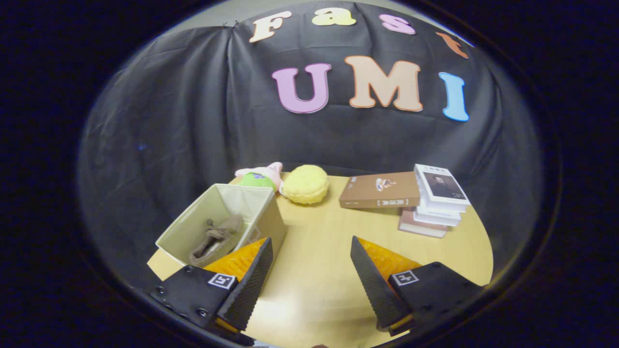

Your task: Open the storage box then place both shoes into the box .Put the left shoe in first, then the right shoe, with the right side of both shoes facing outward in a uniform manner.

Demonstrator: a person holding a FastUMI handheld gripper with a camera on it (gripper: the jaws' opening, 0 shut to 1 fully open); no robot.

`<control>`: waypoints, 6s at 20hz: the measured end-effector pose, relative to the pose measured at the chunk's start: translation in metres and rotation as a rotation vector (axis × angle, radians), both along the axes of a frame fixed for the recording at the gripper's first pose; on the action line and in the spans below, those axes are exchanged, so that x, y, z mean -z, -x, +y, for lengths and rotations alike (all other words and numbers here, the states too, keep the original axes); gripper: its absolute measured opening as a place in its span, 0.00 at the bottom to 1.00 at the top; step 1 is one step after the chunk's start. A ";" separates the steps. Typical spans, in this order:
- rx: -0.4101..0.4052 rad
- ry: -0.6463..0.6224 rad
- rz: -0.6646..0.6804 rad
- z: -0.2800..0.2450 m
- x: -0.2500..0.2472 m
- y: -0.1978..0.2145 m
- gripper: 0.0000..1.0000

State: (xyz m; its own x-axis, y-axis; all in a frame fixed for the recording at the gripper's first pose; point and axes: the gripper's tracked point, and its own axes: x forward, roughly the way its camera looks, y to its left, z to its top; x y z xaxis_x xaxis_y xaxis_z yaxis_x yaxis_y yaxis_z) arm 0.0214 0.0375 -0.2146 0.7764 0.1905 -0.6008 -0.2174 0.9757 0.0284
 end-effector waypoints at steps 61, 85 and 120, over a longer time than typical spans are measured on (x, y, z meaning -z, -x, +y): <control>0.265 -0.199 0.402 -0.013 0.030 0.032 0.04; 0.188 -0.056 0.380 0.174 0.076 -0.009 0.03; 0.209 0.052 -0.459 -0.083 -0.164 0.061 1.00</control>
State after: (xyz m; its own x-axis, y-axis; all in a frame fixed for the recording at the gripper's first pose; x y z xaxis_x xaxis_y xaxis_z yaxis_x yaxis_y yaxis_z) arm -0.0392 -0.0452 -0.0506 0.9810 -0.0178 -0.1930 0.0035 0.9973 -0.0739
